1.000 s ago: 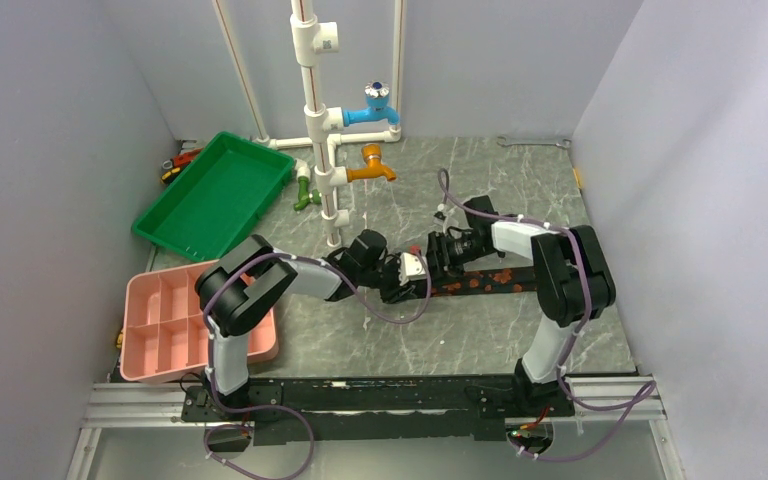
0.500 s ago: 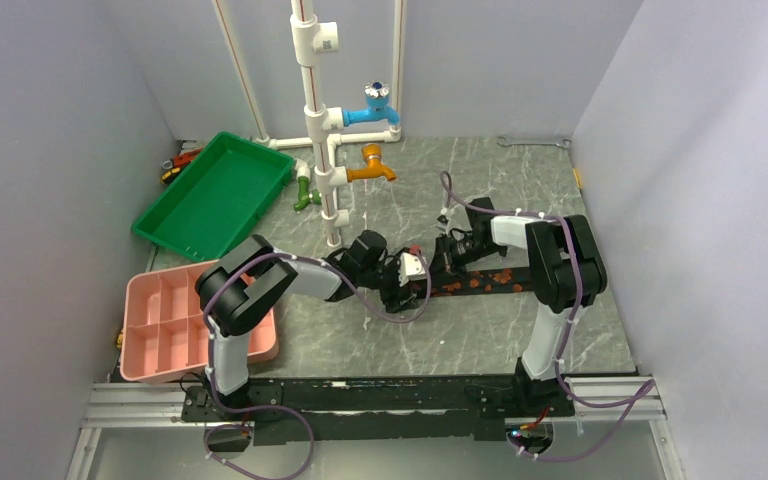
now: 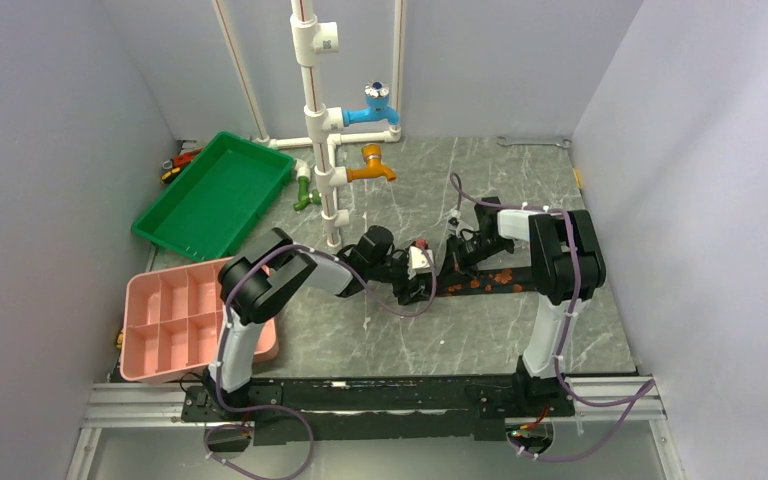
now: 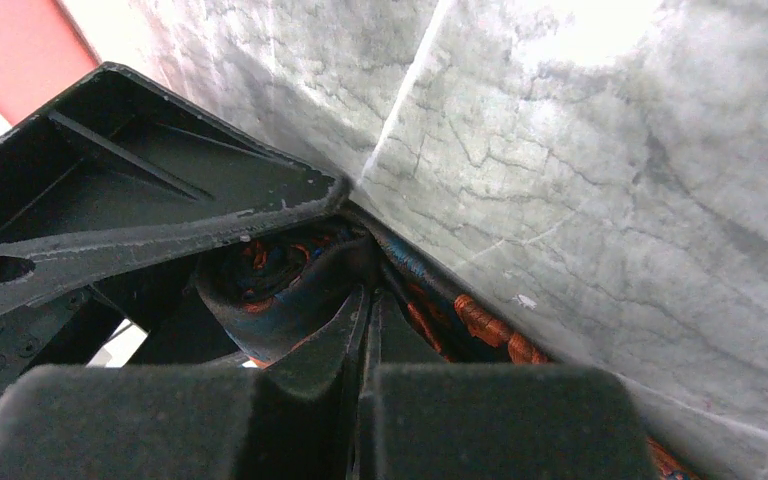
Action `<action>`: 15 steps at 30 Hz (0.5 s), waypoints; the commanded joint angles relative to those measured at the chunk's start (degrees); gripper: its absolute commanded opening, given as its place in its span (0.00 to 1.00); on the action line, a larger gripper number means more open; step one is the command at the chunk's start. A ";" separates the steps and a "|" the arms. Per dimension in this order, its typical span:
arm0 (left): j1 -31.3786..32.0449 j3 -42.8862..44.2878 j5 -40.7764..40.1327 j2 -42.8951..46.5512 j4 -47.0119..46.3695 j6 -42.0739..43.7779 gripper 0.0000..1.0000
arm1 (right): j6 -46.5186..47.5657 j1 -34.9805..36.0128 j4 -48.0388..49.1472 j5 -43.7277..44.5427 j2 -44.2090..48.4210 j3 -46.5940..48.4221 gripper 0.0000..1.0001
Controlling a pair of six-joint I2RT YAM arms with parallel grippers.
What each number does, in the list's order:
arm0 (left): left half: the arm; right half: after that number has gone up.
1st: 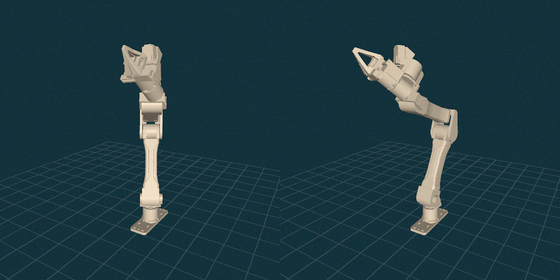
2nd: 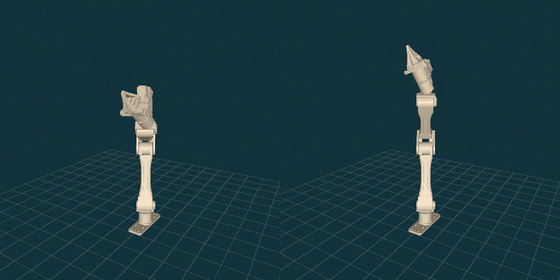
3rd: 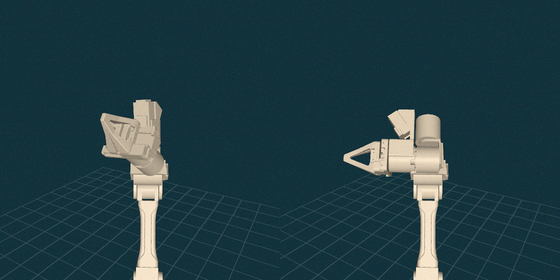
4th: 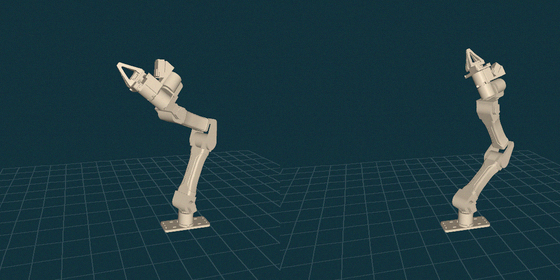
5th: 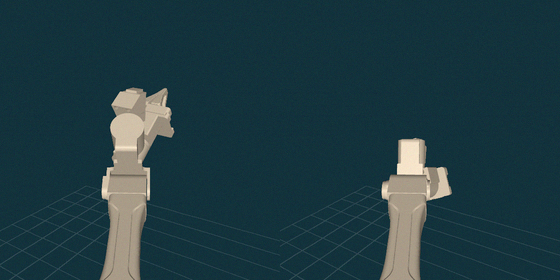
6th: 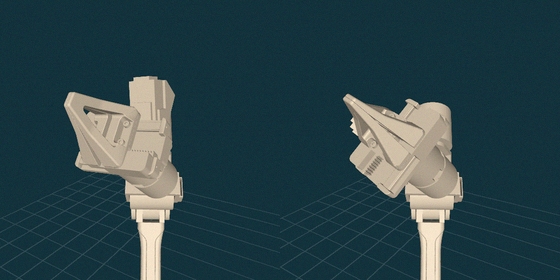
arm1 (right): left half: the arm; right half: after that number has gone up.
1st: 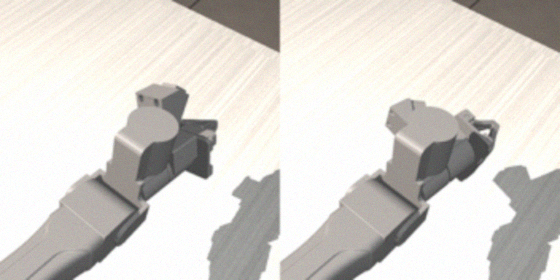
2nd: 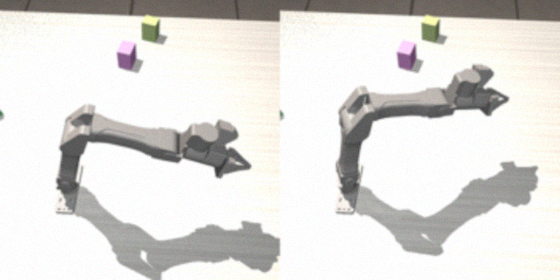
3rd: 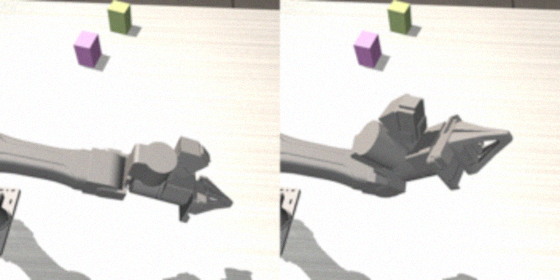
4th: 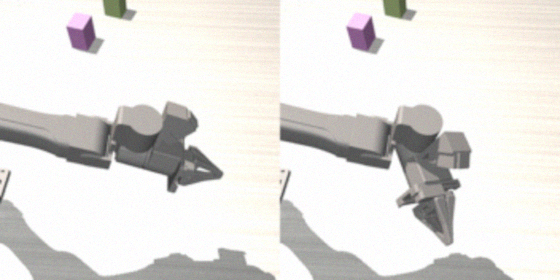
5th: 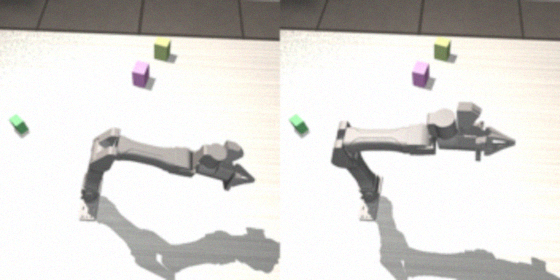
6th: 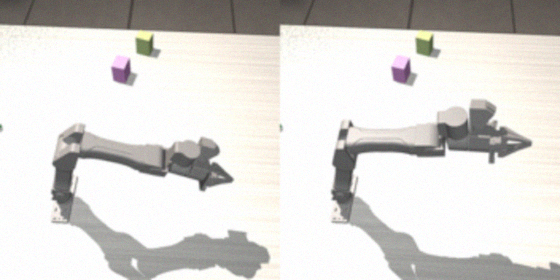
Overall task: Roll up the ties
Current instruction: Roll the tie at the center of the board.
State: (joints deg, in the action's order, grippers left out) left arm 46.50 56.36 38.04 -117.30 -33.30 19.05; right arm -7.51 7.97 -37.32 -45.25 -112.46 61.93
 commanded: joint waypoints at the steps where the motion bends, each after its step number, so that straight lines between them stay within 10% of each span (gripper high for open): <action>1: 0.47 2.32 0.42 -3.89 -0.33 -2.88 0.69 | 4.27 0.60 3.16 13.46 -3.20 -0.58 0.00; 8: 0.80 0.69 -1.35 -1.88 7.13 -1.83 0.34 | 6.47 0.75 1.43 8.80 -0.68 0.14 0.00; 15: 1.87 -1.13 -5.46 0.54 20.14 3.30 0.26 | 11.56 -6.00 -8.00 -0.03 6.17 1.44 0.38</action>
State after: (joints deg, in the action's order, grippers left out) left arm 47.51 57.65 36.56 -116.97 -29.63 18.85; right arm -1.74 5.89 -40.69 -45.67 -110.50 62.30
